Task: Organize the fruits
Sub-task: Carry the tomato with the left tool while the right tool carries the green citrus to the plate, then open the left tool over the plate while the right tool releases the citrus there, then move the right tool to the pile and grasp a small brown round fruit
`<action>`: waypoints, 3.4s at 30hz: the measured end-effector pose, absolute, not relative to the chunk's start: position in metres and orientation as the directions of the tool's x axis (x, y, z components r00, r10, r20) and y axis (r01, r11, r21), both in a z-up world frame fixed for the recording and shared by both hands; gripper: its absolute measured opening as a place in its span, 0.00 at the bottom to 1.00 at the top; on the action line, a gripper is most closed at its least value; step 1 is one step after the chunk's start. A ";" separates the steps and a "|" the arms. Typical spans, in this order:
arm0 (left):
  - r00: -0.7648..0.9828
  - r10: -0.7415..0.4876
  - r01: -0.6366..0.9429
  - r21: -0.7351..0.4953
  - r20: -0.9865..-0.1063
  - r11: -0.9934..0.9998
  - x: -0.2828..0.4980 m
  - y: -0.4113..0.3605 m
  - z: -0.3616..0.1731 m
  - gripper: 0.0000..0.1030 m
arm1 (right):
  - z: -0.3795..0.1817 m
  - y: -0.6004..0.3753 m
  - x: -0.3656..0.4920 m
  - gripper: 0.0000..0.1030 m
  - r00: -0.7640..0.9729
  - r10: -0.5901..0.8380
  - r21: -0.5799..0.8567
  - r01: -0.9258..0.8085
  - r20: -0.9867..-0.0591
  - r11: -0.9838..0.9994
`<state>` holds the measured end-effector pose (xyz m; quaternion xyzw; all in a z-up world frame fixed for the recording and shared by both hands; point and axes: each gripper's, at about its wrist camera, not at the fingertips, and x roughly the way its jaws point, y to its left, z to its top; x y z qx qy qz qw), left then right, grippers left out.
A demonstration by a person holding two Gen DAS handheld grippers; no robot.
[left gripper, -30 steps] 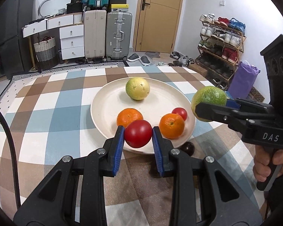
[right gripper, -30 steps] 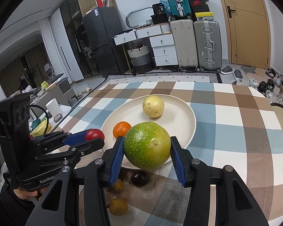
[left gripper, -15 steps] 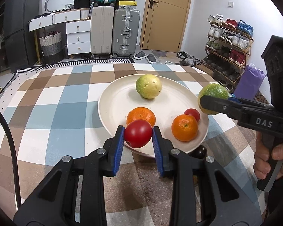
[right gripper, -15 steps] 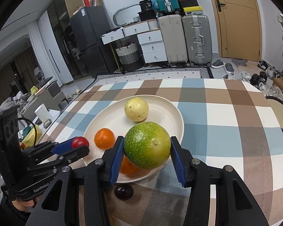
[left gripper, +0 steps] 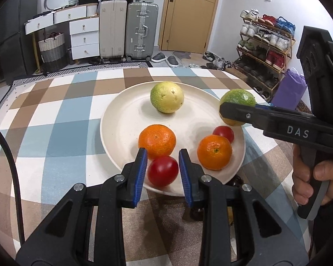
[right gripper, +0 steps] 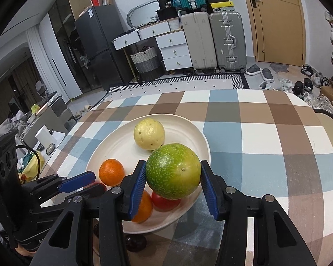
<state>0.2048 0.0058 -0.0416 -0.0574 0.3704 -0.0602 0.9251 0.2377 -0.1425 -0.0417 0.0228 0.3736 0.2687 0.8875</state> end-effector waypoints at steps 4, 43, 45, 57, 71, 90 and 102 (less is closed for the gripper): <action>0.711 -0.159 0.072 -0.154 -0.685 0.985 0.207 0.005 -0.044 0.26 | -0.045 -0.141 0.241 0.47 0.572 0.490 0.238 -0.459 -0.658 0.856; 0.776 -0.117 0.024 -0.156 -0.619 0.987 0.144 0.026 -0.028 0.99 | -0.034 -0.164 0.178 1.00 0.619 0.511 0.189 -0.510 -0.597 0.839; 0.782 -0.114 0.021 -0.156 -0.613 0.987 0.140 0.027 -0.026 0.99 | -0.035 -0.163 0.177 1.00 0.618 0.508 0.183 -0.512 -0.600 0.839; 0.787 -0.095 0.010 -0.142 -0.610 0.990 0.118 0.027 -0.022 0.99 | -0.052 -0.163 0.162 1.00 0.549 0.530 0.215 -0.536 -0.646 0.816; 0.768 -0.097 0.023 -0.125 -0.633 0.992 0.117 0.018 -0.025 0.99 | -0.065 -0.138 0.137 1.00 0.443 0.509 0.146 -0.632 -0.738 0.761; 0.717 -0.104 0.043 -0.105 -0.689 0.994 0.125 0.001 -0.040 0.99 | -0.079 -0.124 0.123 0.91 0.420 0.444 0.046 -0.684 -0.791 0.728; 0.712 -0.102 0.038 -0.107 -0.694 0.994 0.126 0.002 -0.041 0.99 | -0.079 -0.119 0.114 0.55 0.406 0.474 0.030 -0.734 -0.781 0.678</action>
